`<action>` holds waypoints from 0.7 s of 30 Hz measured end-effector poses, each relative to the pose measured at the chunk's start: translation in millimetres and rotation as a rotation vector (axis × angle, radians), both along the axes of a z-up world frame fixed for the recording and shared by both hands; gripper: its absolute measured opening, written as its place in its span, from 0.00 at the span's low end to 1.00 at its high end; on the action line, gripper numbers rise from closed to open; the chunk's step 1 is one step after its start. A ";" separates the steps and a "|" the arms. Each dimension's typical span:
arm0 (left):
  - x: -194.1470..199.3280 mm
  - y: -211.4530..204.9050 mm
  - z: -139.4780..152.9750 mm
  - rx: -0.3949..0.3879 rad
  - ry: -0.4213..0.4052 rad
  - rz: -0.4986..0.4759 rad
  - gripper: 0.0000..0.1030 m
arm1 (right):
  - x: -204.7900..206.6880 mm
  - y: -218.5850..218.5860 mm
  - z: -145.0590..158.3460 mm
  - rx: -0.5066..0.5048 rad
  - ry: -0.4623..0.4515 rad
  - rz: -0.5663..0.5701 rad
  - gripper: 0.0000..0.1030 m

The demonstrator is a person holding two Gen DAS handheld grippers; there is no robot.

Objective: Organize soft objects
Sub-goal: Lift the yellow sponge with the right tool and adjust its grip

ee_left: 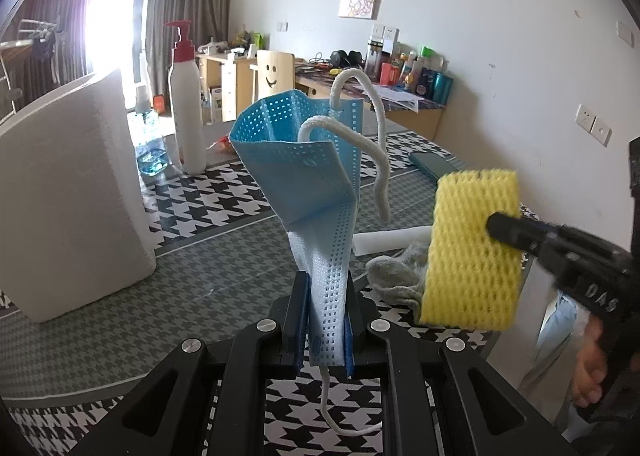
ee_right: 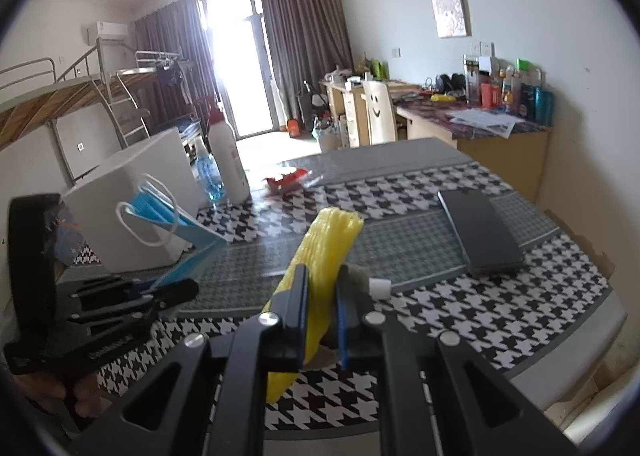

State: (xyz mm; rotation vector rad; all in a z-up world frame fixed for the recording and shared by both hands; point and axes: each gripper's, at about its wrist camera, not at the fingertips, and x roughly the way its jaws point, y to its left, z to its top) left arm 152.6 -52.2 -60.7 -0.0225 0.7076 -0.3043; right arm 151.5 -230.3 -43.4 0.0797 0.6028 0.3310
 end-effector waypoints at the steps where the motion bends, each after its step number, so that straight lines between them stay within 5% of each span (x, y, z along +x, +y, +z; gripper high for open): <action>1: -0.6 0.6 -0.4 0.001 0.002 0.001 0.15 | 1.6 1.0 -3.0 -0.002 0.008 0.004 0.16; 4: 0.9 2.2 -0.4 -0.002 0.004 0.006 0.15 | 5.7 5.5 -12.1 -0.038 0.026 -0.007 0.21; 7: 2.9 3.4 -0.4 -0.003 0.005 0.010 0.15 | 5.3 8.2 -17.4 -0.079 0.027 -0.019 0.44; 18: 6.3 9.1 -2.6 -0.012 0.014 0.014 0.15 | 5.8 28.4 -10.3 -0.158 -0.050 0.015 0.44; 21: 5.5 10.0 -3.4 -0.010 0.017 0.014 0.15 | 9.1 31.4 -8.0 -0.177 -0.060 -0.003 0.54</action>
